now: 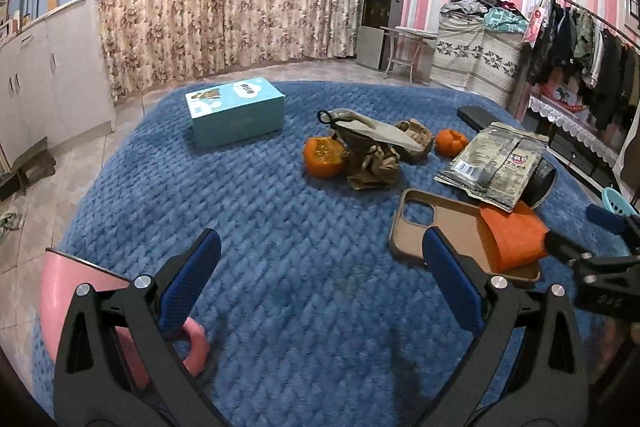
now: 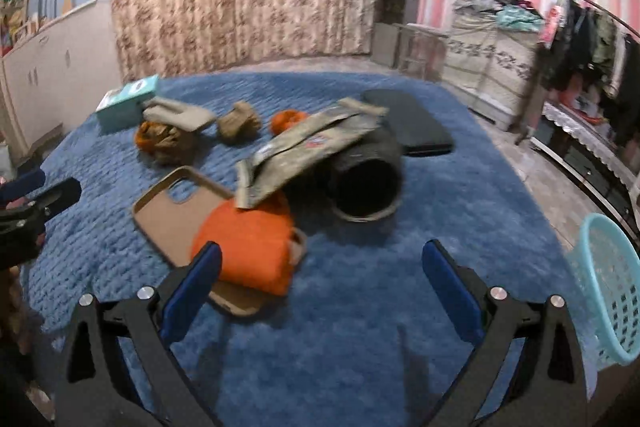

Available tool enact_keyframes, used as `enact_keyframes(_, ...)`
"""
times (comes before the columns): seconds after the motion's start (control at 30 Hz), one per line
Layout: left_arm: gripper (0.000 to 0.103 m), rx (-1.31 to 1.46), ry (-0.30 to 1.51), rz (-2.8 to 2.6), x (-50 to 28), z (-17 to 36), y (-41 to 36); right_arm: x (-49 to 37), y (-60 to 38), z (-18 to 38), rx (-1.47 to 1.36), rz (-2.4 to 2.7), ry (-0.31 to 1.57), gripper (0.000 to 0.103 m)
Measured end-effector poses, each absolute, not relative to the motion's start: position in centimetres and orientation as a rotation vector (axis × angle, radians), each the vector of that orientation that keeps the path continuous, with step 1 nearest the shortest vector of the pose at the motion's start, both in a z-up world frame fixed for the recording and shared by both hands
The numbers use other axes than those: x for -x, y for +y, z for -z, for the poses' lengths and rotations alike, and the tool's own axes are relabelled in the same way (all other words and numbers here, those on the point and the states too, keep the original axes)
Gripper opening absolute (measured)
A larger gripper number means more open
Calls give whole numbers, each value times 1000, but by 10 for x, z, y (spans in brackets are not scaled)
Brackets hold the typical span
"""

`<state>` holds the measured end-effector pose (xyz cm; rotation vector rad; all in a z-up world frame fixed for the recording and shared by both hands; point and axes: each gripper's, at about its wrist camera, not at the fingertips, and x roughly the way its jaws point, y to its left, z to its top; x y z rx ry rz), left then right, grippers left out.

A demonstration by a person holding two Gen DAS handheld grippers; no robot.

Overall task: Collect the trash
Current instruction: 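Move both tools back over the remaining items on the blanket, then grasp the orange pouch with the right tool while the left tool grasps the camouflage packet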

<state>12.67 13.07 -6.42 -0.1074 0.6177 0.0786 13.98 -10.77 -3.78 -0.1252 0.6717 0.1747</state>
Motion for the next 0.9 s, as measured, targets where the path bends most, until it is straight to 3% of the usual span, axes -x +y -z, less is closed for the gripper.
enact_keyframes(0.07,97,114,617,-79,-127,65,132,-145,-98,43,145,-185,694,83)
enact_keyframes(0.13,97,121,618,-74,-127,64,132,-149,-93,50,146,-204,728,48)
enact_keyframes(0.23,97,112,617,-69,-127,65,129,-150,-98,52,109,-244,739,19)
enact_keyframes(0.3,97,114,622,-60,-128,65,126,-146,-104,49,101,-259,725,5)
enact_keyframes(0.4,97,125,627,-49,-129,65,122,-141,-126,40,25,-290,714,3)
enact_keyframes(0.67,97,111,622,-4,-134,58,96,-141,-171,35,-105,-309,752,5)
enact_keyframes(0.7,97,112,619,1,-133,57,95,-141,-169,35,-110,-325,751,12)
enact_keyframes(0.73,97,107,615,3,-132,56,95,-142,-165,35,-103,-326,750,46)
enact_keyframes(0.8,97,94,611,-1,-131,54,96,-140,-152,32,-80,-327,726,90)
enact_keyframes(0.9,97,71,603,-22,-129,53,104,-135,-131,27,-27,-316,687,90)
